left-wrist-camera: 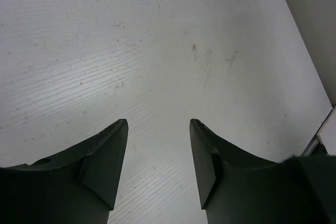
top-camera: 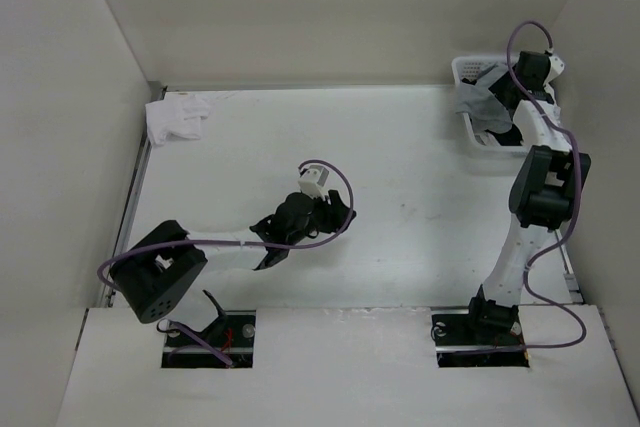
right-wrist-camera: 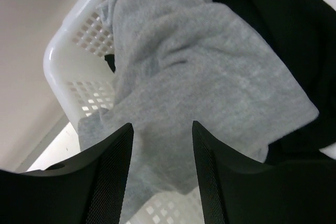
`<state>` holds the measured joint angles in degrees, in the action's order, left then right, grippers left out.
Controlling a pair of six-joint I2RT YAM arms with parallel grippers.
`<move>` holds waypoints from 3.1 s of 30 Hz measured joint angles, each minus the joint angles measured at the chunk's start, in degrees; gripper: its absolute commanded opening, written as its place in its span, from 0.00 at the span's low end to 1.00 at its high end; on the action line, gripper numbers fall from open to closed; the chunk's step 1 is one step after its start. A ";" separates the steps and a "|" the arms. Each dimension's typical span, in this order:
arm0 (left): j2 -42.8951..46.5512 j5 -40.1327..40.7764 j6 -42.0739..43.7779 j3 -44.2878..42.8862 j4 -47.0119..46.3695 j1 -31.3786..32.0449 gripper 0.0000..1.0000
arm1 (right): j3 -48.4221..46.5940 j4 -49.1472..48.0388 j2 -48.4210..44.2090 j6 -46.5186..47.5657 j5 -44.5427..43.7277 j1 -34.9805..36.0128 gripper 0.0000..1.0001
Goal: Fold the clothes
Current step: Grab the tank top from the pile, then move the tank top to the center of the board, then flatten the tank top out
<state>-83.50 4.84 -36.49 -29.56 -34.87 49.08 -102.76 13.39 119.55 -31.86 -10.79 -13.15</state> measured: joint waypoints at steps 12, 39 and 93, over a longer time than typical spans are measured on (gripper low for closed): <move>-0.42 -0.63 -0.44 0.00 -1.07 -0.72 0.49 | -3.72 2.80 4.35 -0.31 1.51 -0.35 0.06; 23.43 -4.11 -7.54 2.54 5.07 -16.46 0.50 | 4.70 -10.21 -44.61 1.25 0.55 30.27 0.09; 5.55 1.20 -31.87 8.28 6.54 -5.95 0.39 | 84.61 -27.65 -61.92 -17.90 -3.50 58.62 0.29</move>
<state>-77.95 6.04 -68.36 -21.28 -28.34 43.13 -18.15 -14.26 57.63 -49.76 -14.28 45.47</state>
